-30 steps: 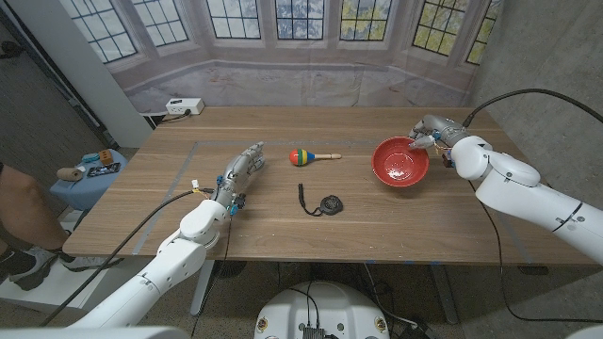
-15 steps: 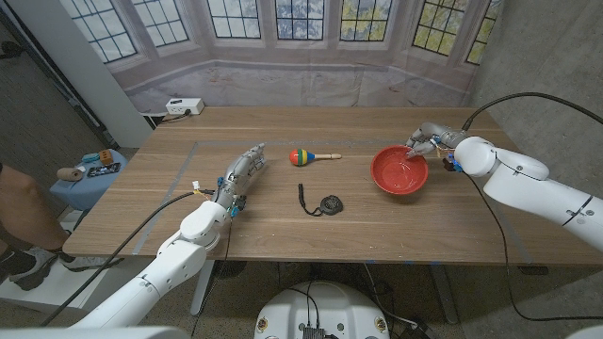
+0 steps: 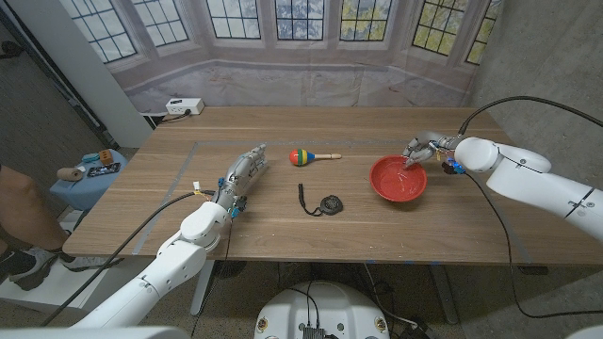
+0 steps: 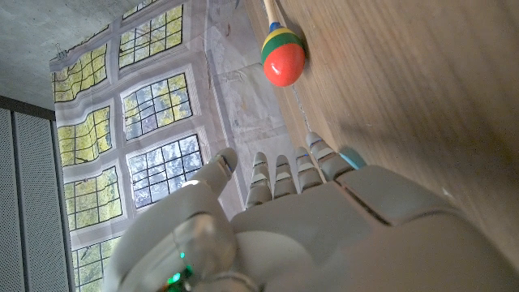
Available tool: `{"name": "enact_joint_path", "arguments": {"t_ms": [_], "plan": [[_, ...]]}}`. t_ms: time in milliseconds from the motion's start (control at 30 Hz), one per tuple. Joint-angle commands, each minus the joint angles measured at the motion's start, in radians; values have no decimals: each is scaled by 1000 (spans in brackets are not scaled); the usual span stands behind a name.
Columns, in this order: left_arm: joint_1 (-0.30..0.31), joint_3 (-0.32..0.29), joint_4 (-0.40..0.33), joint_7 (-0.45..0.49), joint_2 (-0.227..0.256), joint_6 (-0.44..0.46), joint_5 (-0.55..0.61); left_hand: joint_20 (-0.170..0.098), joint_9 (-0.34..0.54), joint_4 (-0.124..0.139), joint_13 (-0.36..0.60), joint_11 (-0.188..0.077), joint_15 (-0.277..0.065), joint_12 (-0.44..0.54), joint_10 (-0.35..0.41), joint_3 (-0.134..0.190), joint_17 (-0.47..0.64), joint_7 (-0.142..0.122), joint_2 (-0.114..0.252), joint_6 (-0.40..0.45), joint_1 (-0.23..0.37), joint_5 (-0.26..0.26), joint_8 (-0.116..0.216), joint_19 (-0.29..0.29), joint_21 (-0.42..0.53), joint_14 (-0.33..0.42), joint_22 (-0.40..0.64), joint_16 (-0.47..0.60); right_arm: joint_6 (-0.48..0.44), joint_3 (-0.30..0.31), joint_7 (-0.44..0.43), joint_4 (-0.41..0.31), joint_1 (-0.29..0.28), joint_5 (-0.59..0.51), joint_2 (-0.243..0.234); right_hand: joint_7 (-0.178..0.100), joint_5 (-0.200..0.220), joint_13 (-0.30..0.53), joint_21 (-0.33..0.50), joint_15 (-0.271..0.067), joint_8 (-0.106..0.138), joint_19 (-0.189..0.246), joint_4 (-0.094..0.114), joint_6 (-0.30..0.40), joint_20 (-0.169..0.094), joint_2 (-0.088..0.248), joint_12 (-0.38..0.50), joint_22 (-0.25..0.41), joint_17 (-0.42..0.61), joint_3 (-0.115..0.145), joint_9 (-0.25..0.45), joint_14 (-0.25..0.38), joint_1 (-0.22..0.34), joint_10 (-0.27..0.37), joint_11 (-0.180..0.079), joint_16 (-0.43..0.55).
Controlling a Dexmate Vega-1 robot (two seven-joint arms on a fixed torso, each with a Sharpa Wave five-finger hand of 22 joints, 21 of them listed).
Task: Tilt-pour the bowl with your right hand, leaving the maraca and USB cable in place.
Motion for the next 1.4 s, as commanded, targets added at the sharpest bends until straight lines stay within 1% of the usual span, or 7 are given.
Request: {"name": "enact_joint_path", "arguments": {"t_ms": [33, 400, 800, 1100, 1200, 1267, 1400], "plan": [[-1, 1, 2, -10, 4, 6, -5, 1, 2, -1, 2, -2, 1, 0, 5, -3, 5, 0, -118, 8, -102, 7, 1, 5, -2, 8, 3, 2, 38, -65, 72, 70, 72, 18, 0, -5, 2, 5, -1, -29, 1, -6, 3, 5, -86, 8, 6, 1, 5, -5, 5, -8, 8, 18, -12, -6], [-8, 3, 10, -20, 6, 11, -9, 1, 2, -1, 2, -1, 1, 0, 5, -3, 5, 0, -118, 8, -102, 7, 1, 4, -2, 9, 3, 3, 133, -87, 107, 135, 94, 11, 14, -8, 3, 7, -2, -29, 1, -6, 4, 5, -87, 9, 6, 1, 6, -5, 6, -9, 8, 17, -13, -10], [-25, 9, 26, -35, 2, 13, -11, 1, 2, 0, 2, -1, 1, 0, 6, -3, 5, 0, -118, 9, -101, 7, 1, 5, -2, 8, 3, 2, 163, -98, 114, 172, 93, 0, 30, -12, 4, 10, -4, -29, 1, -10, 5, 5, -88, 10, 3, 1, 6, -7, 6, -13, 6, 12, -15, -17], [-30, 12, 30, -33, -2, 16, -10, 2, 2, 0, 2, -2, 1, -1, 5, -4, 5, 0, -118, 9, -100, 7, 1, 4, -2, 8, 3, 2, 184, -104, 124, 201, 98, -2, 43, -19, 2, 17, -9, -29, -5, -17, 8, -10, -88, 15, 2, 1, 7, -8, 6, -19, 2, 4, -15, -22], [-29, 13, 29, -31, -2, 18, -11, 2, 2, 0, 2, -1, 1, 0, 6, -3, 5, 0, -118, 10, -100, 7, 1, 4, -2, 8, 3, 2, 183, -103, 126, 202, 98, -2, 44, -18, 1, 24, -11, -29, -10, -22, 8, -25, -86, 18, 0, 1, 9, -8, 7, -24, 1, -7, -15, -25], [-28, 13, 28, -30, -2, 19, -10, 1, 2, 0, 2, -1, 1, 0, 6, -3, 5, 0, -118, 10, -100, 7, 1, 5, -2, 8, 3, 2, 182, -103, 125, 198, 97, -4, 42, -19, -1, 30, -14, -29, -22, -26, 8, -57, -86, 22, -6, 1, 11, -8, 8, -36, 2, -25, -11, -30], [-29, 14, 29, -29, -4, 19, -10, 1, 2, 0, 2, -1, 1, -1, 5, -3, 5, 0, -118, 9, -100, 7, 1, 4, -2, 8, 3, 2, 181, -100, 124, 189, 95, -6, 39, -15, -4, 21, -19, -29, -33, -36, 6, -84, -77, 26, -21, 1, 14, -7, 9, -52, 4, -38, -15, -36]]}}
